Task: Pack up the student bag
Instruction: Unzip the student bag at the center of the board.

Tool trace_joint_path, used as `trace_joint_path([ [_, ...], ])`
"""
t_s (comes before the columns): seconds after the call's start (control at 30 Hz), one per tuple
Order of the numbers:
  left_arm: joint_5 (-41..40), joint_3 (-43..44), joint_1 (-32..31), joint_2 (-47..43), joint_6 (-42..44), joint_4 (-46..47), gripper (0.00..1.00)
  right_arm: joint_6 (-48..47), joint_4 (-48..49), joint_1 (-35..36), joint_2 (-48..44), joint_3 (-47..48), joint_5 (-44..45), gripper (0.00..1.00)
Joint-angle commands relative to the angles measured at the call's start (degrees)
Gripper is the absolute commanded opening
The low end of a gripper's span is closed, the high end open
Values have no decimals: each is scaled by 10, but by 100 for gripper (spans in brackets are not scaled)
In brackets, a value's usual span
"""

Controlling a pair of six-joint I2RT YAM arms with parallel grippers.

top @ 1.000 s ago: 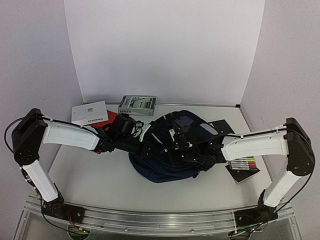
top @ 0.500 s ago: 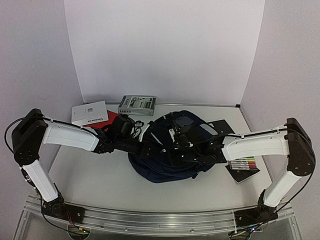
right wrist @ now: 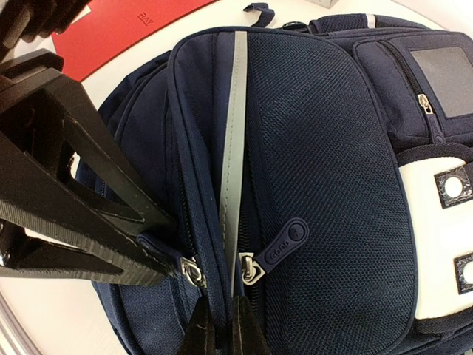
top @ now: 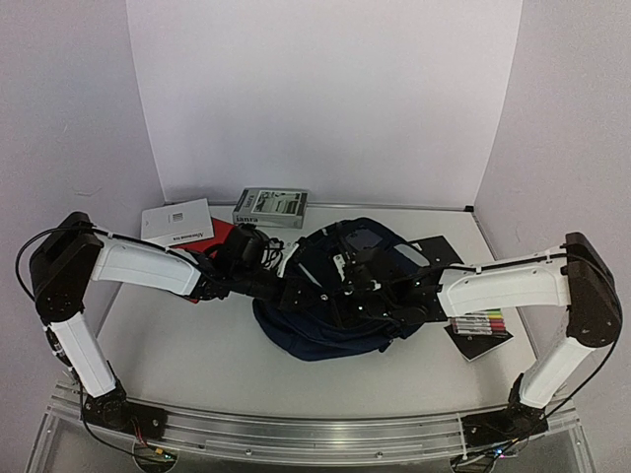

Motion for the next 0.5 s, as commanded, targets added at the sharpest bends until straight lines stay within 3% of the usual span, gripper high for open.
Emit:
trace_joint_path([
  [0.0,43,8,-2,8,-3,23,21,14,78,1,-40,12,5,0],
  [0.33,41,5,-7,11,-2,9,8,16,78,-3,-40,11,5,0],
  [0.47,-45,12,-7,8,-7,-29,0,15,78,-3,-39,13,9,0],
])
